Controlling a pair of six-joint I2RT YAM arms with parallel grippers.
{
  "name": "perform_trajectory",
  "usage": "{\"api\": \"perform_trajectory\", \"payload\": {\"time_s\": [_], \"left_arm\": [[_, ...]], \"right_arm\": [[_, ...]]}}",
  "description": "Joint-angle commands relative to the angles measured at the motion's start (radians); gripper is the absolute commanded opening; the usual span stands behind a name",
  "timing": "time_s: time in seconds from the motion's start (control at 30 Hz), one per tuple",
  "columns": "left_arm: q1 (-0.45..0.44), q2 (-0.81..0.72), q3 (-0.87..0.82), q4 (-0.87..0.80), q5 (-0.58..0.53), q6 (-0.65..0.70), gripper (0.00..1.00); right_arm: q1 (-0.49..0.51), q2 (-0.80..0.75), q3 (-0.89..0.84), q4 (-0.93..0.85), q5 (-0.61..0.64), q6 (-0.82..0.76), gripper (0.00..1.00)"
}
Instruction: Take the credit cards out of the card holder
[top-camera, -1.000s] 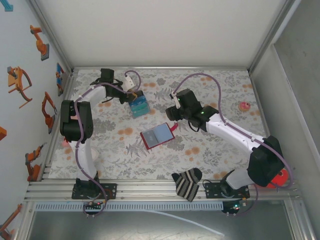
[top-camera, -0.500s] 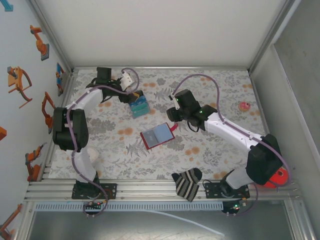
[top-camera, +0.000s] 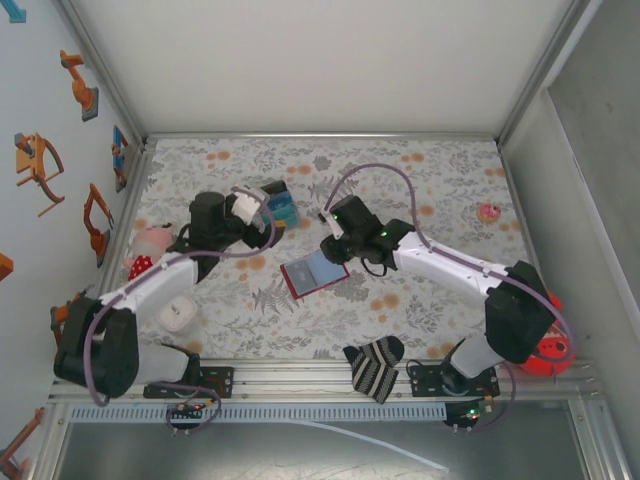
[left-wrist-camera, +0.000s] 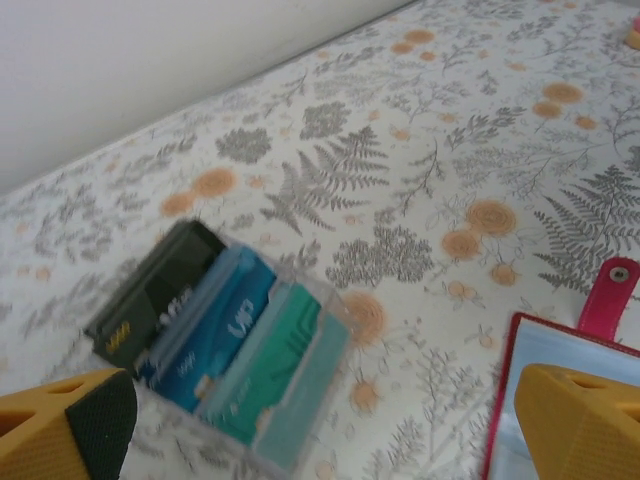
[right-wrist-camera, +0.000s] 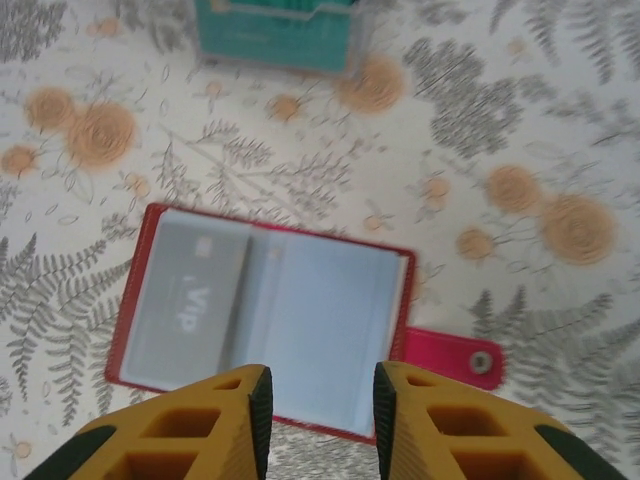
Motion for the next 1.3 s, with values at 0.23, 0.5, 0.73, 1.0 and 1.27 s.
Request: {"api": "perform_trajectory", "payload": {"time_s": [0.23, 0.5, 0.73, 1.0, 1.27], "left_arm": [[-0.067, -0.337, -0.264, 0.004, -0.433, -0.395, 0.97], [-0.065, -0.588, -0.341, -0.183, -0.729, -0.681, 0.97], [-0.065, -0.624, -0.284, -0.394, -0.841, -0.921, 0.97], [-0.066, -0.532, -0.259, -0.412, -0.838, -0.971, 0.97], [-0.066, -0.497, -0.261, -0.372, -0.773, -0.969, 0.97]], "right_arm": [[0.114, 0.182, 0.083, -0.042, -0.083, 0.003, 0.17], [0.152, 0.292, 0.146, -0.056, -0.073, 0.002, 0.35], [0.162, 0.376, 0.207, -0.085, -0.058, 0.004, 0.47], [0.172, 0.421, 0.224, -0.102, -0.042, 0.004, 0.52], [0.173, 0.449, 0.225, -0.094, -0.052, 0.009, 0.55]]}}
